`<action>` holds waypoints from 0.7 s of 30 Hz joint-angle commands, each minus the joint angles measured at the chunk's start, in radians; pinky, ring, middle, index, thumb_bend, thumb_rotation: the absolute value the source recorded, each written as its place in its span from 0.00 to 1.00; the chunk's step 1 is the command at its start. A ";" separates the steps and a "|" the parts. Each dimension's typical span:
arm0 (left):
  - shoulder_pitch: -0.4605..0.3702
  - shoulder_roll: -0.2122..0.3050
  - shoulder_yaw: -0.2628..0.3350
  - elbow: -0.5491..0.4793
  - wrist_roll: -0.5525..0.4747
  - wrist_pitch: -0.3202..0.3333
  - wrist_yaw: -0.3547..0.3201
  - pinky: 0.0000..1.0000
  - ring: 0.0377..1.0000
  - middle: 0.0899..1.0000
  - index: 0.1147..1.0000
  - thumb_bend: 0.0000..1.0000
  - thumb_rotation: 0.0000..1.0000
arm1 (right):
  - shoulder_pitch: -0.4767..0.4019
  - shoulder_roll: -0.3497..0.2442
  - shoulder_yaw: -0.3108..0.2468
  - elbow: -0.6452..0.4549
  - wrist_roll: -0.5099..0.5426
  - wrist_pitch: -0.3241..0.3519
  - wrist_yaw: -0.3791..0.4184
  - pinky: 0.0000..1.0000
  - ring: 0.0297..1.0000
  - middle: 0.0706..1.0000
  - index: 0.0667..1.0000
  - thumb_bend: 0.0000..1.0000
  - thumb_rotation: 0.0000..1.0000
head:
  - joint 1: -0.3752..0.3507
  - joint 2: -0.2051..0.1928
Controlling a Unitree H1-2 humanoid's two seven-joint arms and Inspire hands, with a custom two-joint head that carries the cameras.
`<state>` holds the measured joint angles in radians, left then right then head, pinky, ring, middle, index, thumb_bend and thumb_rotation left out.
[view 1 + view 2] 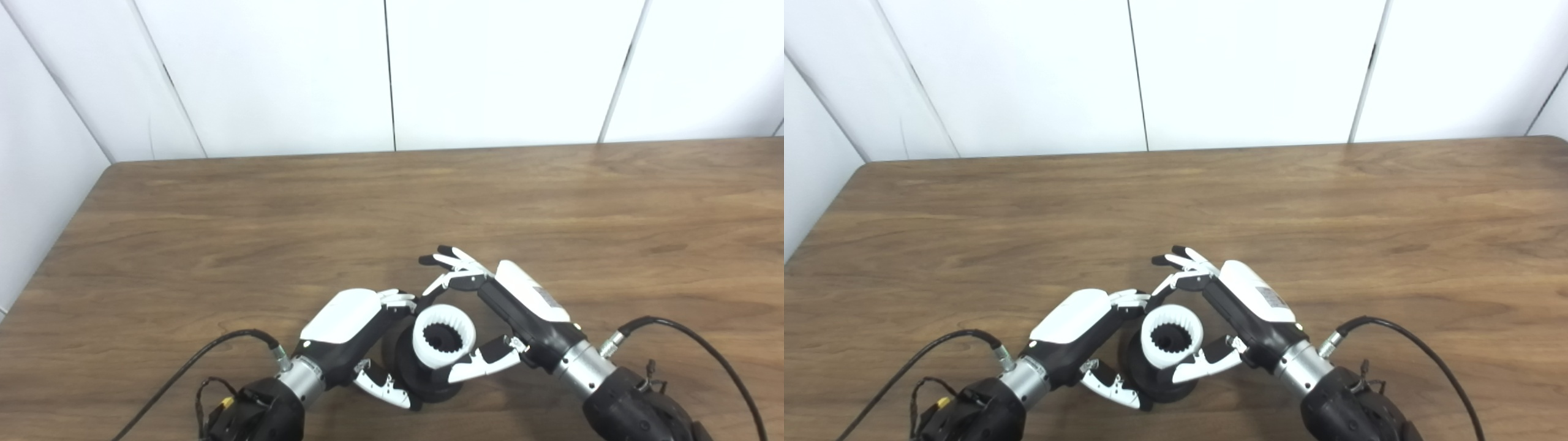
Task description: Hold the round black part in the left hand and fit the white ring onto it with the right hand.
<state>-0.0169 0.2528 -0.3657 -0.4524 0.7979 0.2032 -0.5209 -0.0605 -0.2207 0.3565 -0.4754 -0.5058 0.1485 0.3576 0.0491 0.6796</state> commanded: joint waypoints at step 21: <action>-0.021 -0.008 0.001 -0.022 0.012 0.004 -0.005 0.84 0.92 0.87 0.67 0.87 0.20 | -0.027 0.023 0.006 0.015 -0.003 -0.036 -0.013 0.91 0.96 0.88 0.46 0.52 0.16 | 0.009 0.003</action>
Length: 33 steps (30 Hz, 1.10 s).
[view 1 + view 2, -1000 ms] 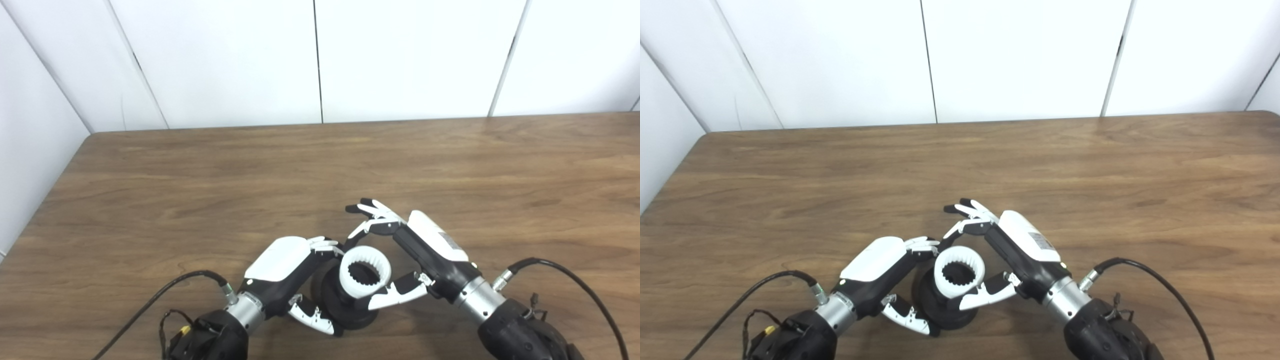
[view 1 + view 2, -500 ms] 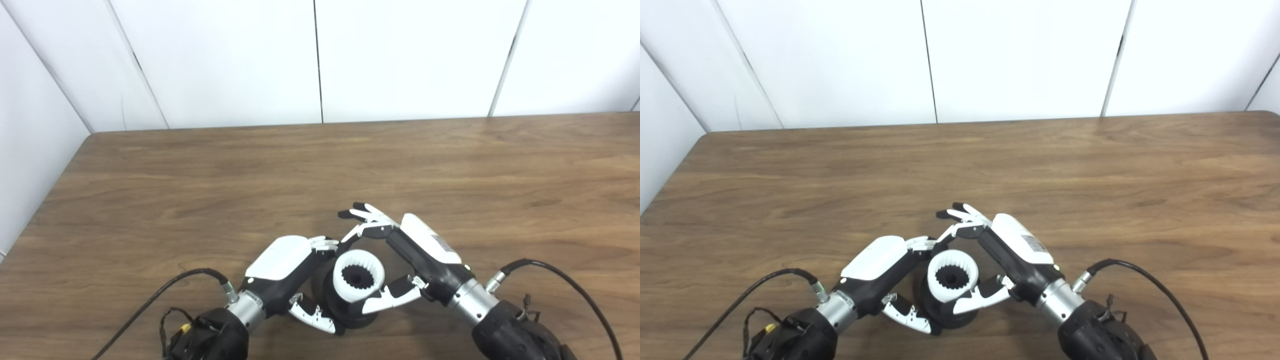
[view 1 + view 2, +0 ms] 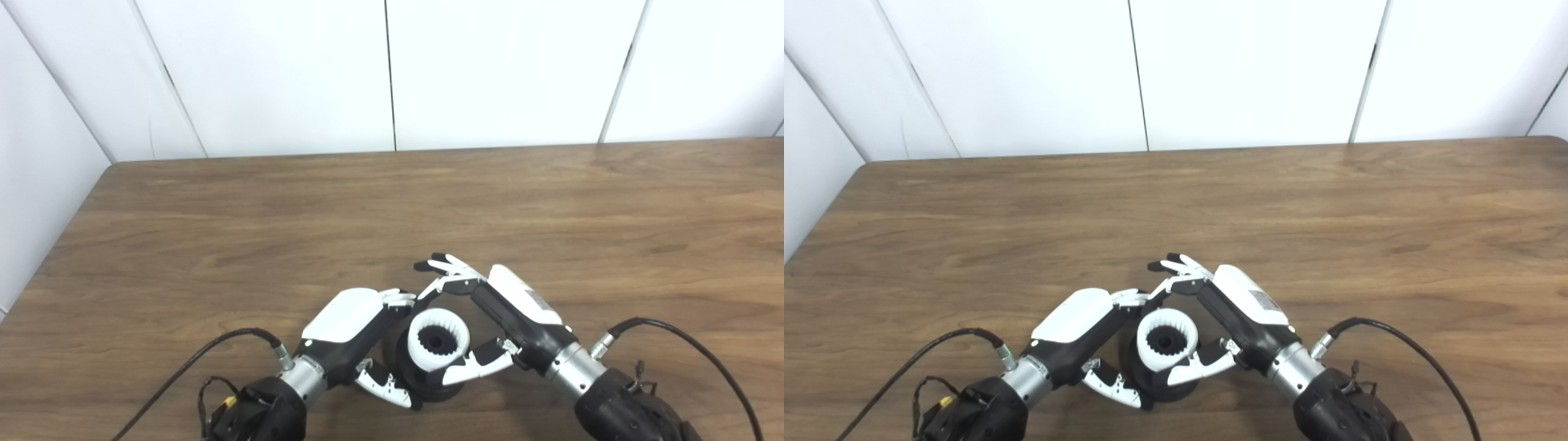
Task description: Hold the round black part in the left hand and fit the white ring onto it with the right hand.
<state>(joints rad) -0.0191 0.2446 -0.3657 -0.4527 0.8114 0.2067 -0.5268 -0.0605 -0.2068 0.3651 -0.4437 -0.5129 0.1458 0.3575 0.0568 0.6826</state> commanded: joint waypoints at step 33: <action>-0.013 -0.015 0.000 -0.036 0.011 0.013 -0.002 0.85 0.93 0.87 0.67 0.87 0.23 | -0.011 -0.022 -0.006 0.005 -0.017 -0.028 -0.006 0.92 0.96 0.88 0.46 0.52 0.16 | 0.005 0.013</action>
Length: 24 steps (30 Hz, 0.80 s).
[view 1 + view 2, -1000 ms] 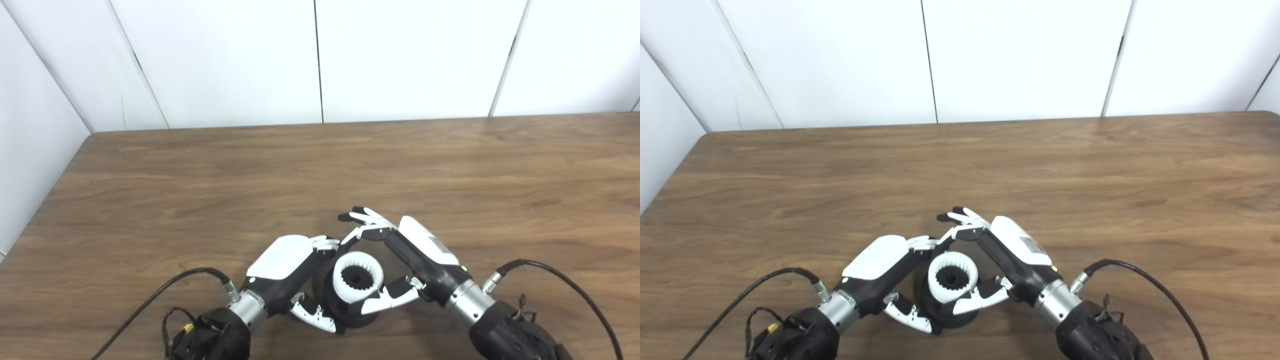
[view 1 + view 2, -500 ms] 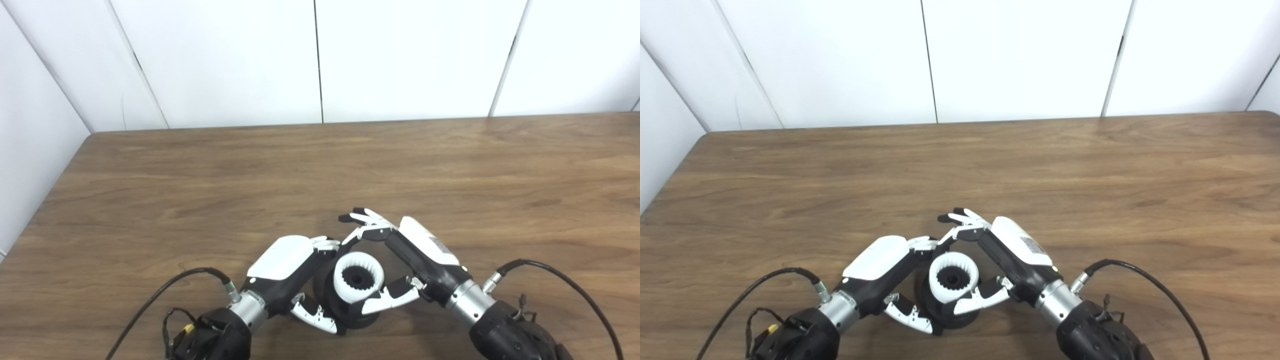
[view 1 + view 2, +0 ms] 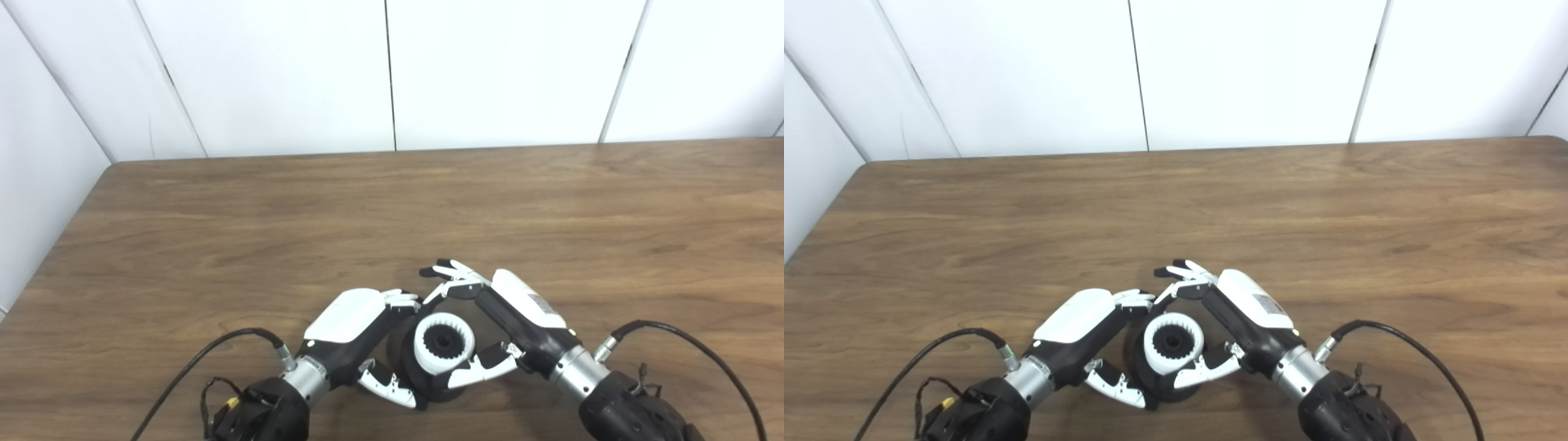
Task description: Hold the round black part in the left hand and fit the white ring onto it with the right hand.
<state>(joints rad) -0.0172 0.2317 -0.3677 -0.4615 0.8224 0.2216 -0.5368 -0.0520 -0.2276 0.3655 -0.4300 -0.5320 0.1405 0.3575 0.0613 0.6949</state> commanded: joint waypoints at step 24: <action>-0.014 0.000 0.003 -0.023 -0.001 -0.008 0.009 0.86 0.93 0.87 0.68 0.87 0.27 | -0.035 -0.003 -0.013 -0.018 0.003 0.029 0.037 0.91 0.97 0.90 0.70 1.00 0.37 | 0.001 0.002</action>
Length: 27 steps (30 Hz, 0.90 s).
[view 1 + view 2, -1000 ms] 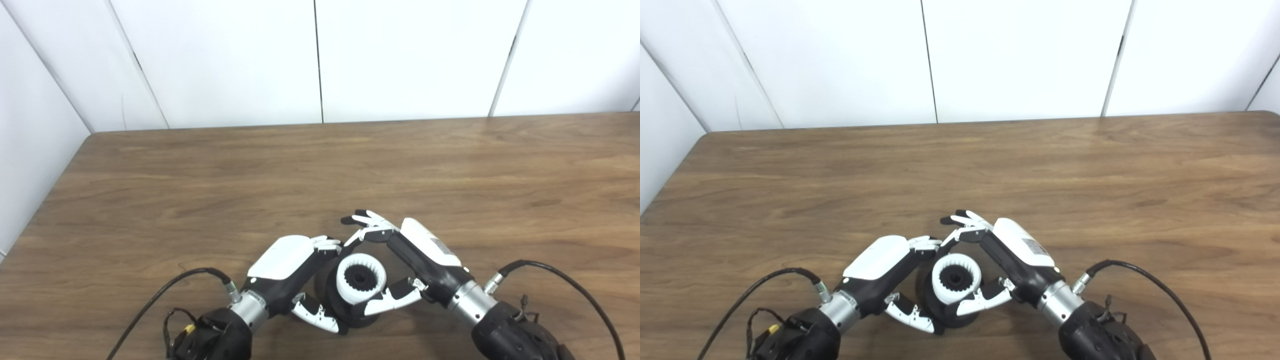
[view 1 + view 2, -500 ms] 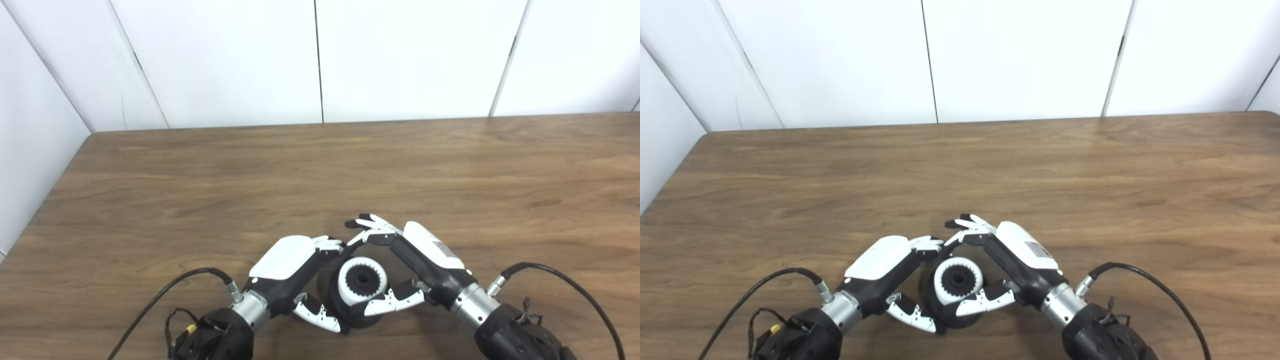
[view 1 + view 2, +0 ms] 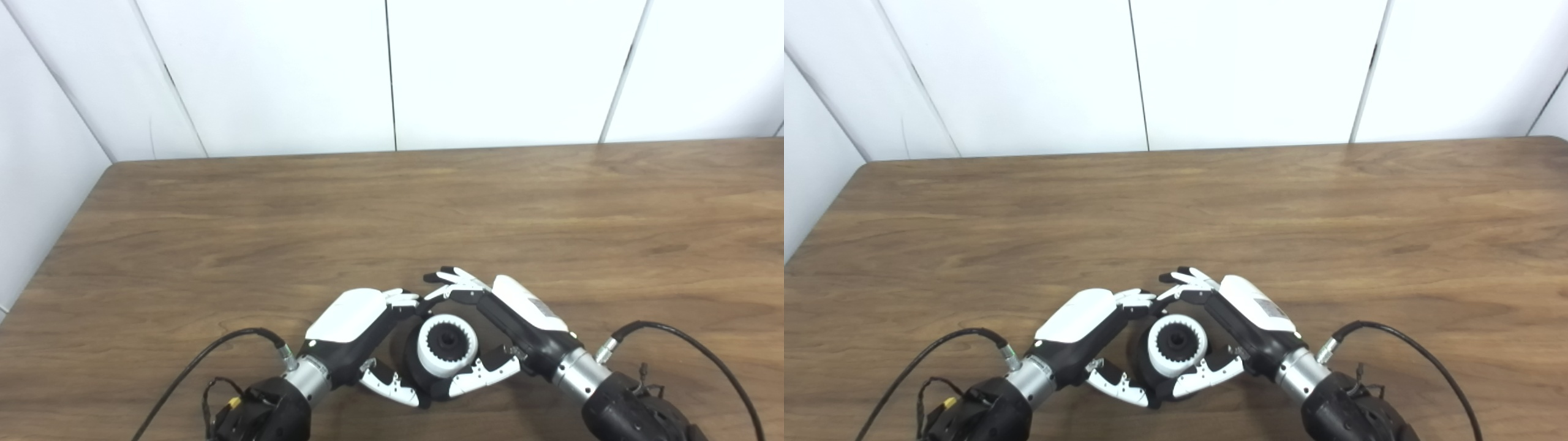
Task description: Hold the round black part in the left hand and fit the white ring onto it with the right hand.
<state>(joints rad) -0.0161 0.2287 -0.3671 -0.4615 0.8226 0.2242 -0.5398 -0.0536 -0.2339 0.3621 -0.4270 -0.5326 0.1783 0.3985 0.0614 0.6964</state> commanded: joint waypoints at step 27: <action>-0.027 0.023 0.002 -0.013 0.002 0.003 -0.021 0.85 0.94 0.88 0.74 0.94 0.29 | -0.041 -0.007 -0.037 -0.015 0.035 0.016 0.004 0.92 0.97 0.91 0.69 1.00 0.38 | 0.007 0.001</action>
<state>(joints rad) -0.0213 0.2359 -0.3668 -0.4615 0.8217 0.2241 -0.5493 -0.0611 -0.2386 0.3376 -0.4269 -0.5093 0.2056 0.4091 0.0675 0.6964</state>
